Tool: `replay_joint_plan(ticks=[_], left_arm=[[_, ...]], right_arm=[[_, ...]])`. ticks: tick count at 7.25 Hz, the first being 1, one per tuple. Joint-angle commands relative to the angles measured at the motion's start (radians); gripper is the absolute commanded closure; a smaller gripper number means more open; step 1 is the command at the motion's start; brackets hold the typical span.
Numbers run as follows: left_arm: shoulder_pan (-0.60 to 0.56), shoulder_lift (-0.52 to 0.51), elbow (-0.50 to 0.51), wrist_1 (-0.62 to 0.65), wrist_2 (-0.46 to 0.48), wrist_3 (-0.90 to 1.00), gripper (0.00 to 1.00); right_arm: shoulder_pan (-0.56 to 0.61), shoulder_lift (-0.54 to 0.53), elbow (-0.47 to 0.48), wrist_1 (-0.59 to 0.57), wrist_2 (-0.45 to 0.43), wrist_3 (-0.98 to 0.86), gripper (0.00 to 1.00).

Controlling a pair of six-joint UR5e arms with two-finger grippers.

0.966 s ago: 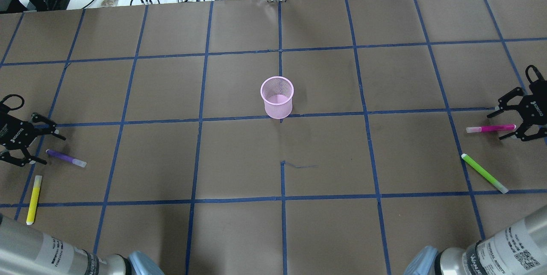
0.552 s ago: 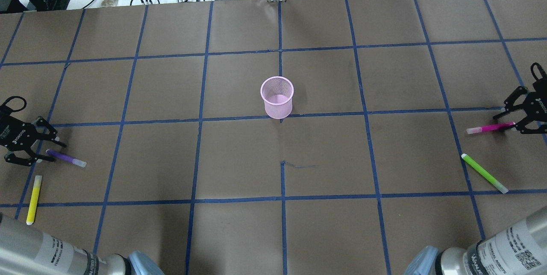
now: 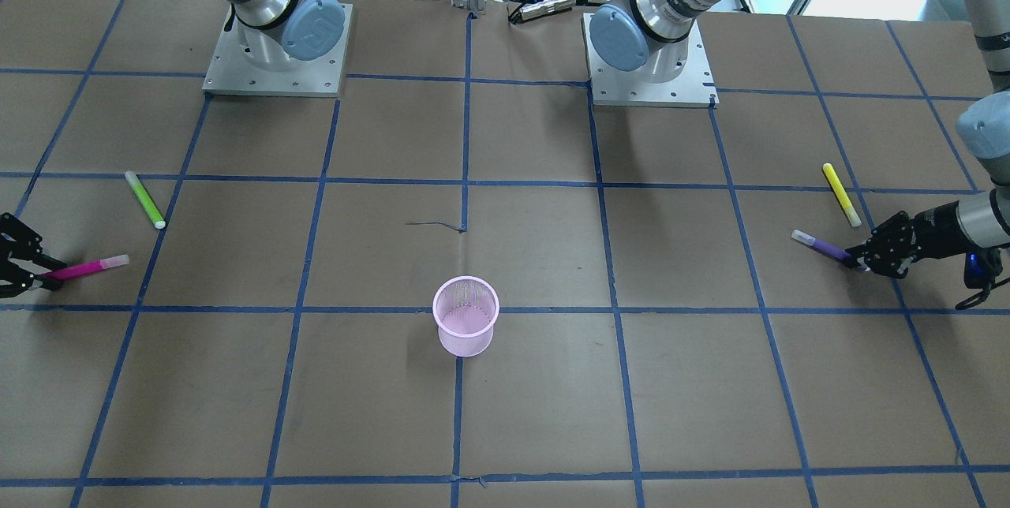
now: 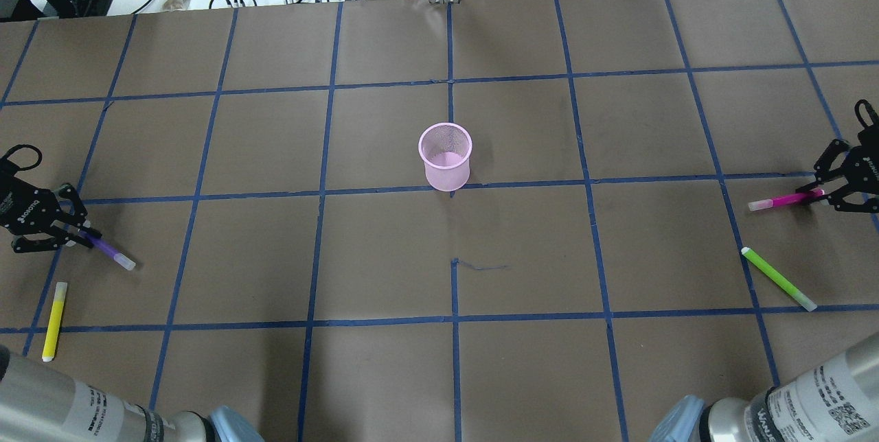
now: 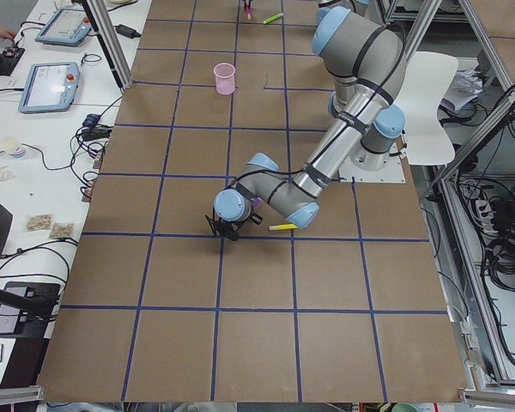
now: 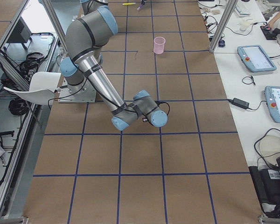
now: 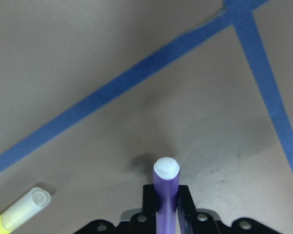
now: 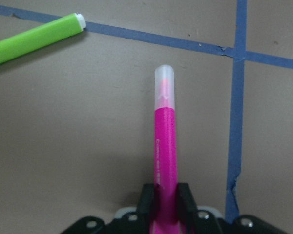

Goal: Insert purple and pink pens into pink cup

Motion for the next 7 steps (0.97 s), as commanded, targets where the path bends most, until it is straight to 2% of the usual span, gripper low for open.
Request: replay_joint_plan(ticks=[1,4,5,7], left_arm=[[-0.108,0.086,0.004,-0.015,0.002,0.000,1.00],[-0.238,0.239,0.015,-0.043,0.005,0.010,1.00],[-0.300,0.294,0.018,-0.038,0.039,0.009,1.00],[-0.425,0.380,0.031,0.006,0.074,0.006,1.00]], right_arm=[[0.001,-0.010,-0.012,0.009,-0.007,0.014,0.89],[0.042,-0.121,-0.031,0.037,0.014,0.197,0.94],[0.112,-0.167,-0.029,0.047,0.004,0.304,0.99],[0.283,-0.305,-0.022,0.057,-0.061,0.561,1.00]])
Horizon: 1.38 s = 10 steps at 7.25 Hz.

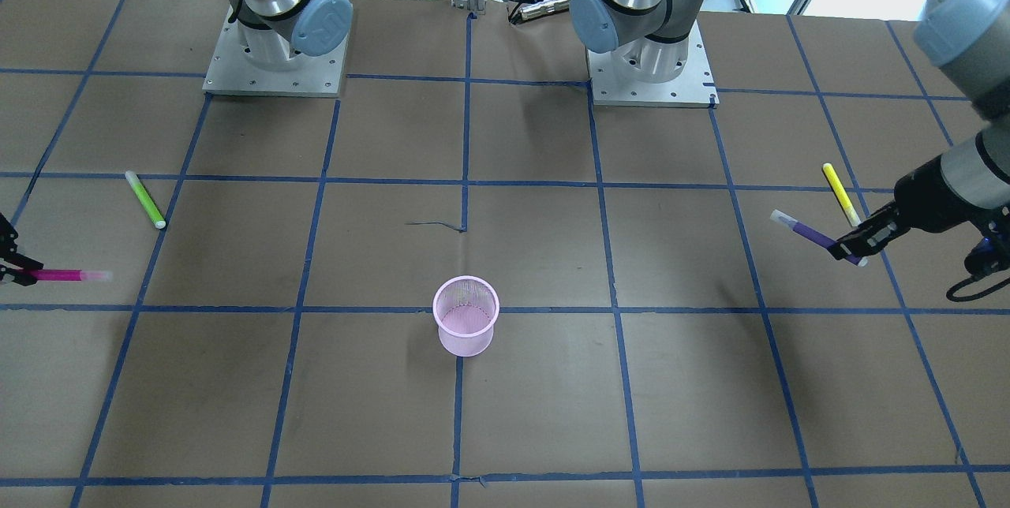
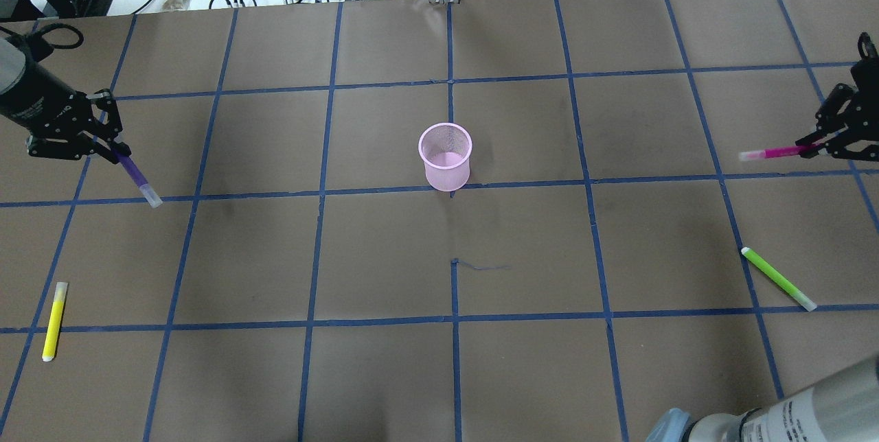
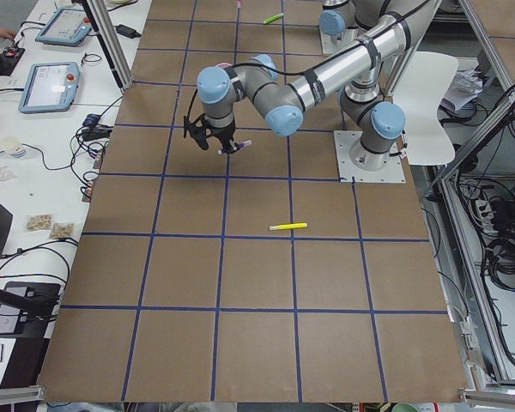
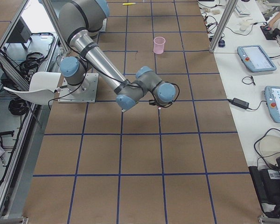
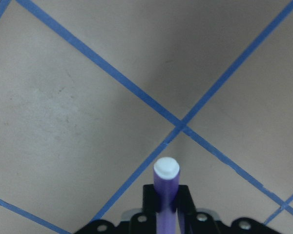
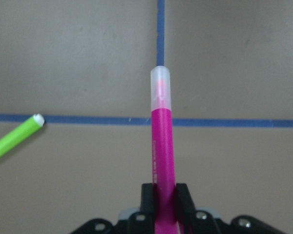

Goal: Insert purple and pink pens into pink cup

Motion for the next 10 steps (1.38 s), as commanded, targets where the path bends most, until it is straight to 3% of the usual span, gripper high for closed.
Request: replay_joint_plan(ticks=[1,3,7,8,10], left_arm=[[-0.154,0.078,-0.001,0.019,0.029,-0.044,1.00],[-0.269,0.107,-0.005,0.070,0.028,-0.171,1.00],[-0.370,0.112,-0.009,0.168,0.046,-0.313,1.00],[-0.409,0.099,-0.014,0.189,0.121,-0.343,1.00],[-0.458,0.084,-0.015,0.235,0.189,-0.410,1.00]], right_arm=[[0.216,-0.143,0.003,0.013,-0.045,0.307,1.00],[0.417,-0.167,-0.004,0.001,-0.115,0.607,1.00],[0.750,-0.150,-0.023,-0.112,-0.191,1.101,1.00],[0.799,-0.129,-0.024,-0.120,-0.200,1.187,1.00],[0.919,-0.095,-0.026,-0.169,-0.348,1.371,1.00]])
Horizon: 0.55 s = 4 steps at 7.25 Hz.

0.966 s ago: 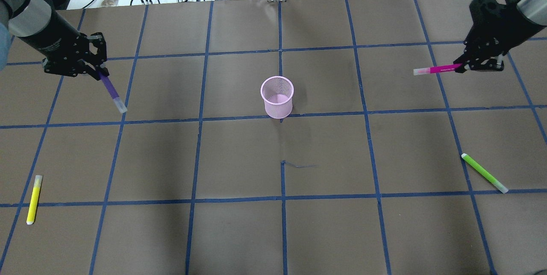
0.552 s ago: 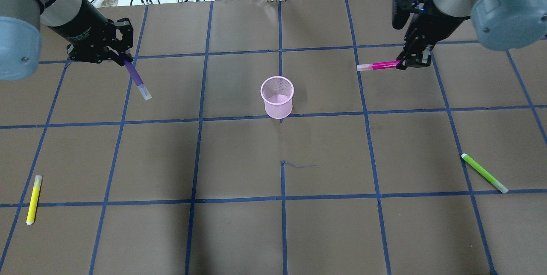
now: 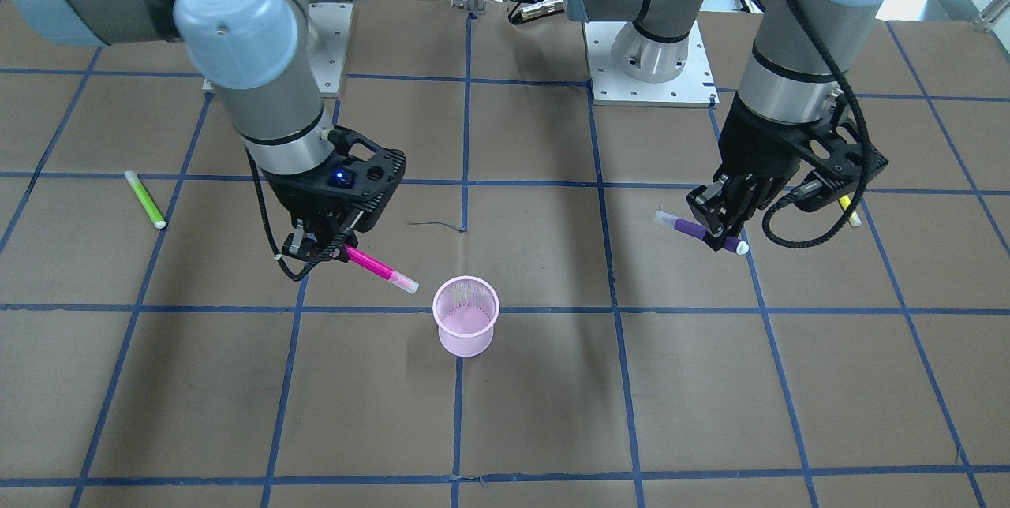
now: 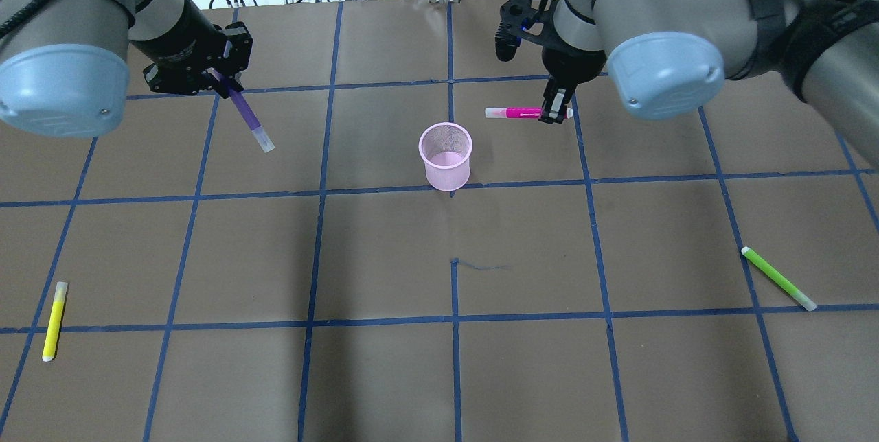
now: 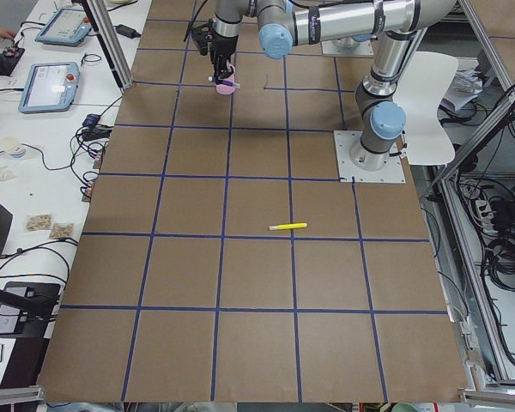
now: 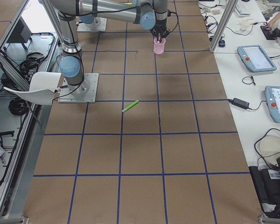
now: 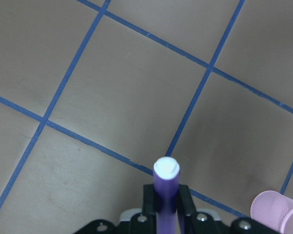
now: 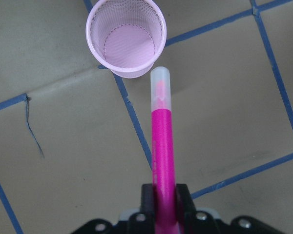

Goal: Insert purple and pink pens into pink cup

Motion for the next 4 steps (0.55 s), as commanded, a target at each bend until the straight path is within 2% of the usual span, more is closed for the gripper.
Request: replay_joint_plan(ticks=[1,4], left_arm=[[-0.037,-0.010,-0.002,0.028,0.033,-0.070,1.00],[-0.038,-0.001,-0.002,0.028,0.025,-0.074,1.00]], right_arm=[[0.119,0.053,-0.016,-0.049,-0.105,0.111,1.00],[0.214,0.160,-0.083,-0.049,-0.294,0.073,1.00]])
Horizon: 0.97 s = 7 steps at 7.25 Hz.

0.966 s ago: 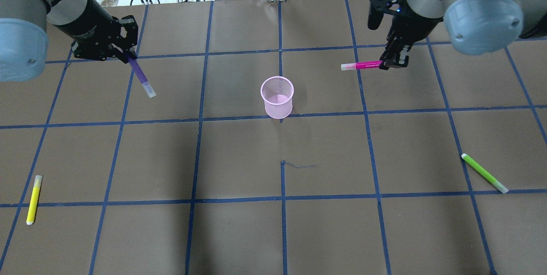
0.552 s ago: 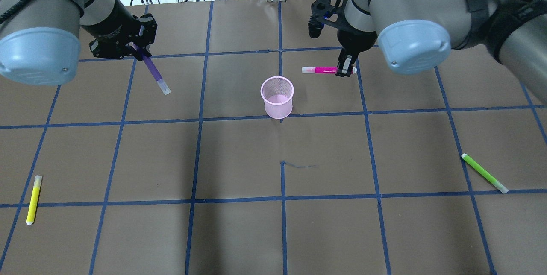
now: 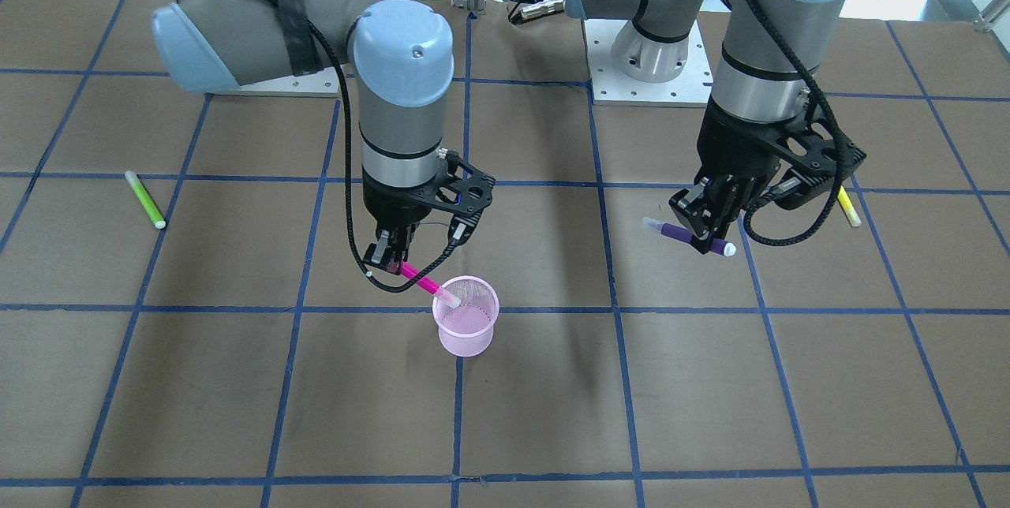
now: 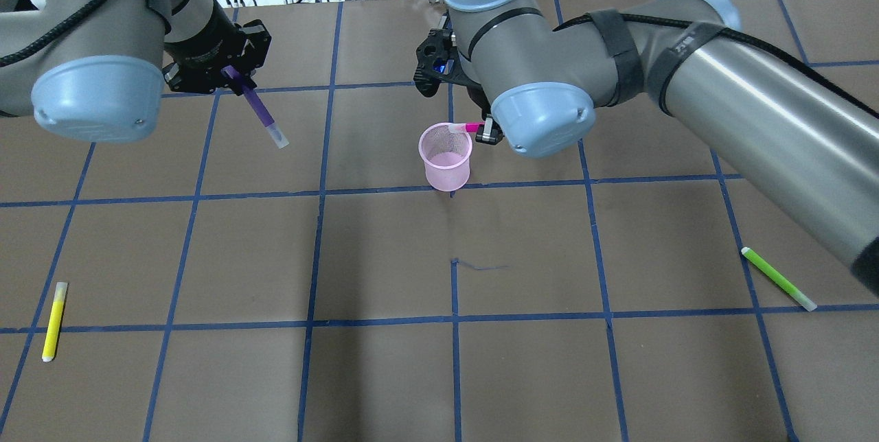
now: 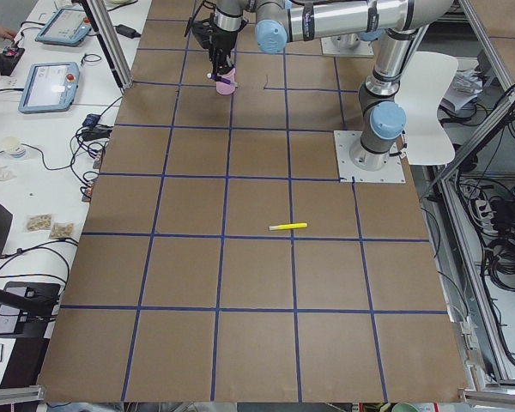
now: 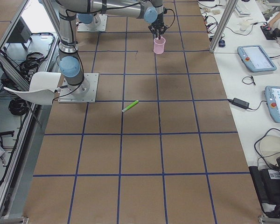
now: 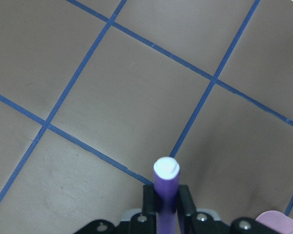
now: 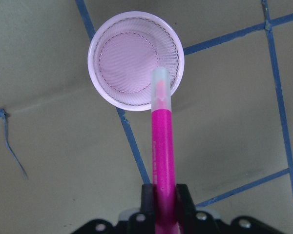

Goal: Insert purple and pink pens into pink cup

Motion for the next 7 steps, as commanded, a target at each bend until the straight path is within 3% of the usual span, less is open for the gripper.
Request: replay_joint_plan(ticks=[1,4,5,6,7], left_arm=[[-0.001,0.000,0.000,0.002,-0.006,-0.004,1.00],[-0.001,-0.003,0.000,0.004,-0.007,-0.007,1.00],[-0.003,-0.002,0.000,0.004,-0.007,-0.007,1.00],[-0.003,-0.002,0.000,0.004,-0.009,-0.008,1.00],[-0.001,0.000,0.000,0.004,-0.009,-0.007,1.00]], right_arm=[[0.055,0.061,-0.024,-0.051,-0.074,-0.013,1.00],[0.073,0.148,-0.021,-0.091,-0.068,-0.017,1.00],[0.075,0.159,-0.027,-0.091,-0.066,-0.016,0.94],[0.077,0.155,-0.026,-0.125,-0.065,-0.005,0.36],[0.075,0.147,-0.030,-0.128,-0.060,-0.003,0.00]])
